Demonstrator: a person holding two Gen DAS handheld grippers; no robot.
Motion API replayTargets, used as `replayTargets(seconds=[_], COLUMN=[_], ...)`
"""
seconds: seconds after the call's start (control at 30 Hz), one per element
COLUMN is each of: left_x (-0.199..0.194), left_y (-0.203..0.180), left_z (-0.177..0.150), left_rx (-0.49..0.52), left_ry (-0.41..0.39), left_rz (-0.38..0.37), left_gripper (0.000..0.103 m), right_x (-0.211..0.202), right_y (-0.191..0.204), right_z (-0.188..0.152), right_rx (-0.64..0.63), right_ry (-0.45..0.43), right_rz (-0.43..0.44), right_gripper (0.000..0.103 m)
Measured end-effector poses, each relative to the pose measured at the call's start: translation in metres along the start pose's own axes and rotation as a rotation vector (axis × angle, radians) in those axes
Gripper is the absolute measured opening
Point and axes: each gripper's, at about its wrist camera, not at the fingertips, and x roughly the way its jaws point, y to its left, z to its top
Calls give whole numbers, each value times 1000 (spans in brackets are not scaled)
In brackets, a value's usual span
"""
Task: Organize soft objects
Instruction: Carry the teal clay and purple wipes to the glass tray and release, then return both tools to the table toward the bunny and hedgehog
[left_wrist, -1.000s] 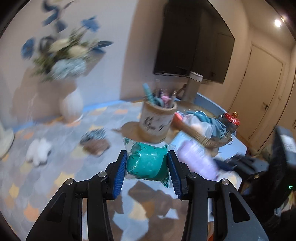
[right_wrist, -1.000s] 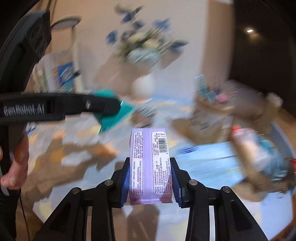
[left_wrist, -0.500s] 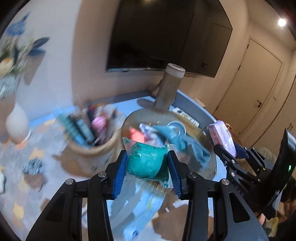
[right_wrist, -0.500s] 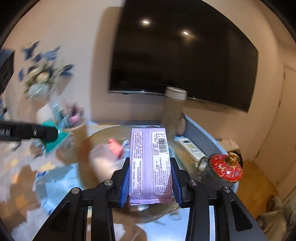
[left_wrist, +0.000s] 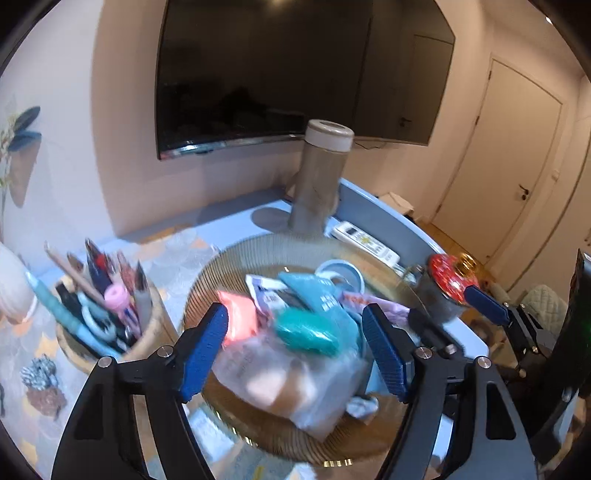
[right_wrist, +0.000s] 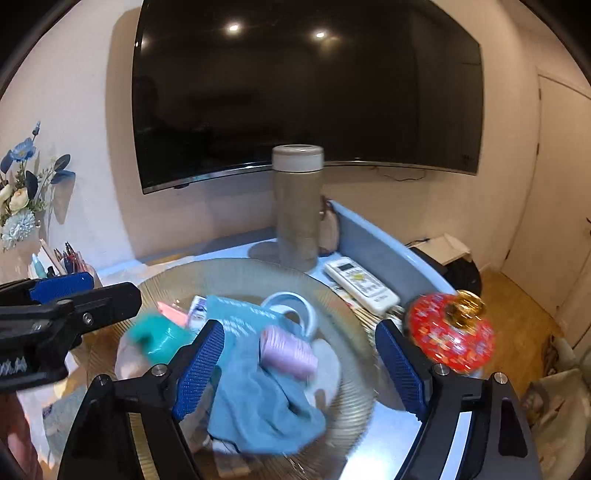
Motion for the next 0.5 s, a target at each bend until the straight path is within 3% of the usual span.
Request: replayTargets(seconds=[0.1, 0.17, 0.3, 0.43, 0.5], left_x=[-10, -23, -41, -78, -98], left_y=[-3, -9, -16, -15, -8], left_z=[-11, -21, -32, -45, -54], left_rx=[13, 31, 90, 144, 157], left_ry=[32, 22, 32, -10, -32], left_rz=[-90, -105, -74, -39, -10], left_gripper=[74, 74, 74, 74, 82], right_x=[-13, -23, -41, -56, -65], right_y=[-9, -3, 17, 37, 46], right_z=[-13, -23, -41, -45, -45], right_rx=[7, -25, -75, -97, -92], right_ry=[2, 0, 4, 8, 9], right_rz=[-57, -109, -84, -54, -15], right_gripper=[84, 91, 93, 95, 102])
